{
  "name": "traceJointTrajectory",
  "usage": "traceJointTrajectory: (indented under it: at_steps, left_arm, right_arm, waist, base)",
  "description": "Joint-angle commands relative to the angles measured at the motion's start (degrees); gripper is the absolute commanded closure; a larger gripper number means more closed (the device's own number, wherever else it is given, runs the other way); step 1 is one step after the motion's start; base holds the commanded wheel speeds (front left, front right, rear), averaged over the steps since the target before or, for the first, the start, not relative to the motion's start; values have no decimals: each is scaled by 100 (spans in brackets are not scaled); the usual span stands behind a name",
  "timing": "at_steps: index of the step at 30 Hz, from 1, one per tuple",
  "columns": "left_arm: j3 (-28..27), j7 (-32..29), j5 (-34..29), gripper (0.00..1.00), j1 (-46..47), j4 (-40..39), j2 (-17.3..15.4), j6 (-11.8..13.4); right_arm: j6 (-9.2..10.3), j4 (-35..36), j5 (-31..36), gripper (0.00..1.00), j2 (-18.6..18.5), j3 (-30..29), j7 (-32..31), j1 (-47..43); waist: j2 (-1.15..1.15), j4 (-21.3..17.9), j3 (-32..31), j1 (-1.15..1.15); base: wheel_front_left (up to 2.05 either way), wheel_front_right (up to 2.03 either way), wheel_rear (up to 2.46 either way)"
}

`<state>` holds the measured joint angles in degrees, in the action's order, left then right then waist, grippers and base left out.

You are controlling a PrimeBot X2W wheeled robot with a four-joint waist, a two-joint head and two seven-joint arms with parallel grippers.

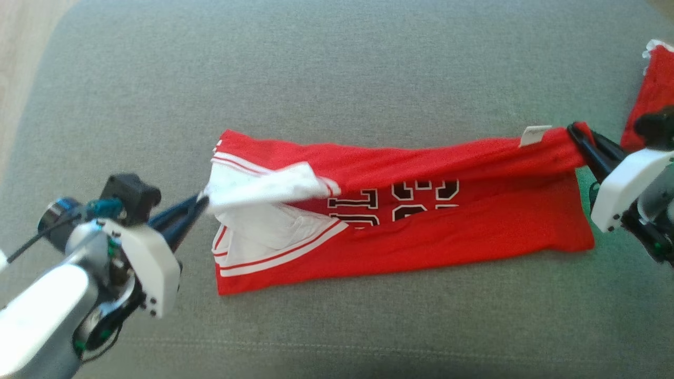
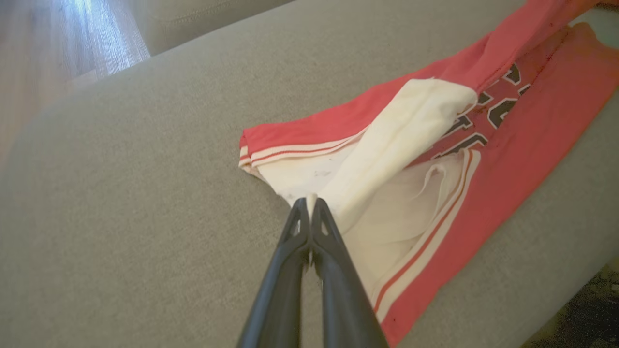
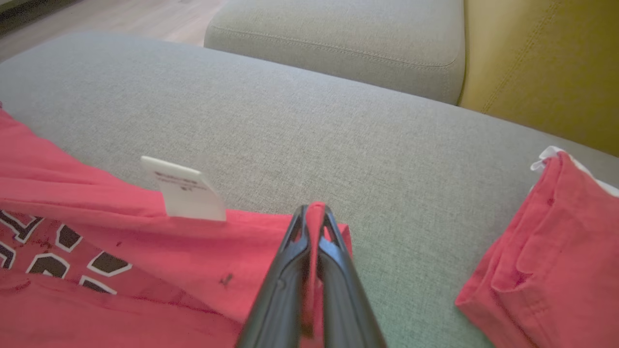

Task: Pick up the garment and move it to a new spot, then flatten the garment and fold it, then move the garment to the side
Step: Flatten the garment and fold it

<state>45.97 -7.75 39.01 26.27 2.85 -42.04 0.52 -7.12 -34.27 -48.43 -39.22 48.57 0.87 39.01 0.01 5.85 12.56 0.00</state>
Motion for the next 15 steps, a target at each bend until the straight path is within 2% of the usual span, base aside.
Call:
traceJointTrajectory:
  at_steps: [1,5,15]
  left_arm:
    - [-250,-105,62,100,128,-262,-409,31]
    - [-129,-312,152,100,-84,-507,-505,42]
    - [214,-540,128,100,-421,-703,-491,58]
  right_arm:
    - [-36,170,-53,100,-270,51,-65,-212]
    - [-36,324,-216,100,-412,92,-314,-410]
    - [-36,775,-583,100,-730,144,-967,-832]
  waist:
    - [-1,30,-36,0]
    - [-1,58,-94,0]
    - [-1,33,-215,0]
  base:
    - [0,0,0]
    - [0,0,0]
    - [0,0,0]
